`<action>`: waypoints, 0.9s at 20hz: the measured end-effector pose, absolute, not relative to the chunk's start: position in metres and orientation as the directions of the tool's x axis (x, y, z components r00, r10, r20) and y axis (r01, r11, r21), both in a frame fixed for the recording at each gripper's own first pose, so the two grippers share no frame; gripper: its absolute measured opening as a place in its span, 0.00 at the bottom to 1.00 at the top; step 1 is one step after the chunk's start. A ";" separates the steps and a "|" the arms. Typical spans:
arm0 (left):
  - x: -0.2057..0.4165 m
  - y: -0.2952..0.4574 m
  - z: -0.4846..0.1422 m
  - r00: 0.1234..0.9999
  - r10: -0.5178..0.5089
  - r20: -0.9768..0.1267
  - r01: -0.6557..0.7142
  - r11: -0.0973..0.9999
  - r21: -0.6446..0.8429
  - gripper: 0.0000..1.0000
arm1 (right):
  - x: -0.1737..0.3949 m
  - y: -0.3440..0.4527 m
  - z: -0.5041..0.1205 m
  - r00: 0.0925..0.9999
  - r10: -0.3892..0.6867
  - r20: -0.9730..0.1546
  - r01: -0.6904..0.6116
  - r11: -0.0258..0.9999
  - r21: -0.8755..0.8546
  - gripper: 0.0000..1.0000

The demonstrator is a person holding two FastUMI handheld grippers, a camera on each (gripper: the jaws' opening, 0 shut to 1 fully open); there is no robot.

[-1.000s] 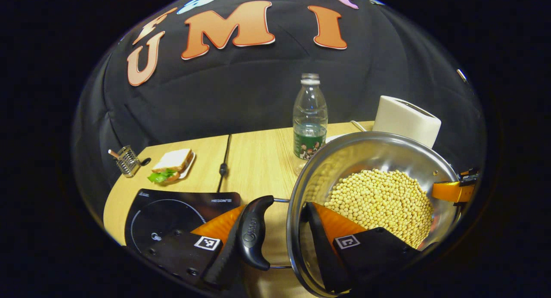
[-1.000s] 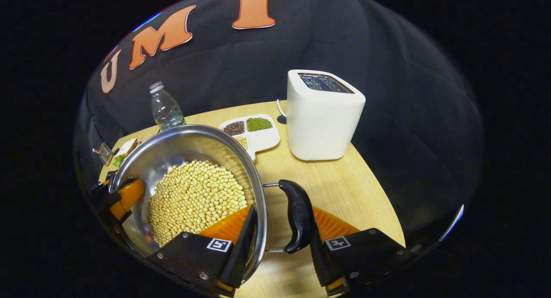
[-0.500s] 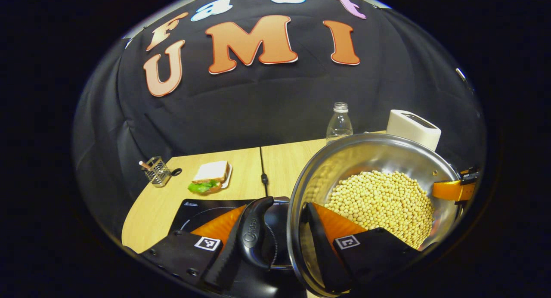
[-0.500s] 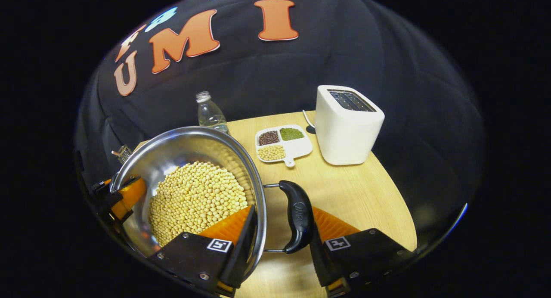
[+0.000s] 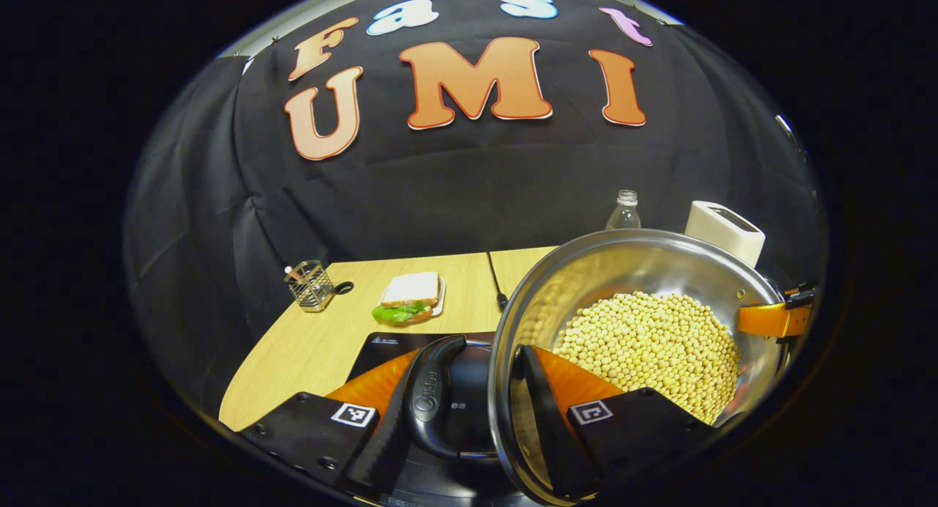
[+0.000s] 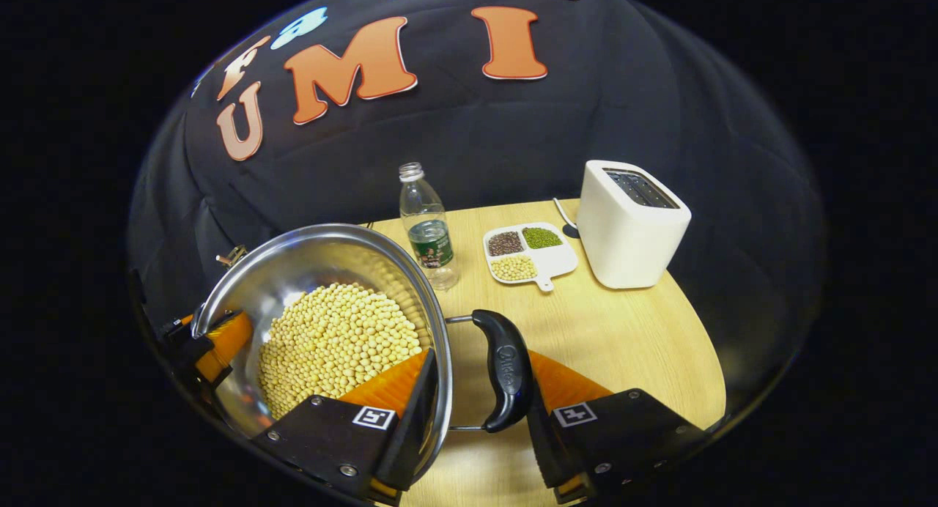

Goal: First push the handle of the pot to place it horizontally, then grasp the pot with both hands and set it on the induction cooktop.

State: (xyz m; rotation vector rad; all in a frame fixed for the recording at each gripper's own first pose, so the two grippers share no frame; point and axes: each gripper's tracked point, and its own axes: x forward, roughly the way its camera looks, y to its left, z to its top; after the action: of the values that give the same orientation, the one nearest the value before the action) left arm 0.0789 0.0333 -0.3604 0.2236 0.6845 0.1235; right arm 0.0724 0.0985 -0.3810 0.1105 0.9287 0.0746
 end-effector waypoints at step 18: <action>0.046 0.140 -0.320 0.766 0.269 -0.583 -0.162 0.960 0.230 0.81 | 0.060 0.209 -0.350 0.624 0.173 -0.762 -0.133 0.984 0.114 0.59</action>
State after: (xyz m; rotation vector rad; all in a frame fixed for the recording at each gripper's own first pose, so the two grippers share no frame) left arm 0.0458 0.1396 -0.3198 0.1701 0.6578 0.2356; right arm 0.0597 0.2086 -0.3505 0.0484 0.8803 0.1756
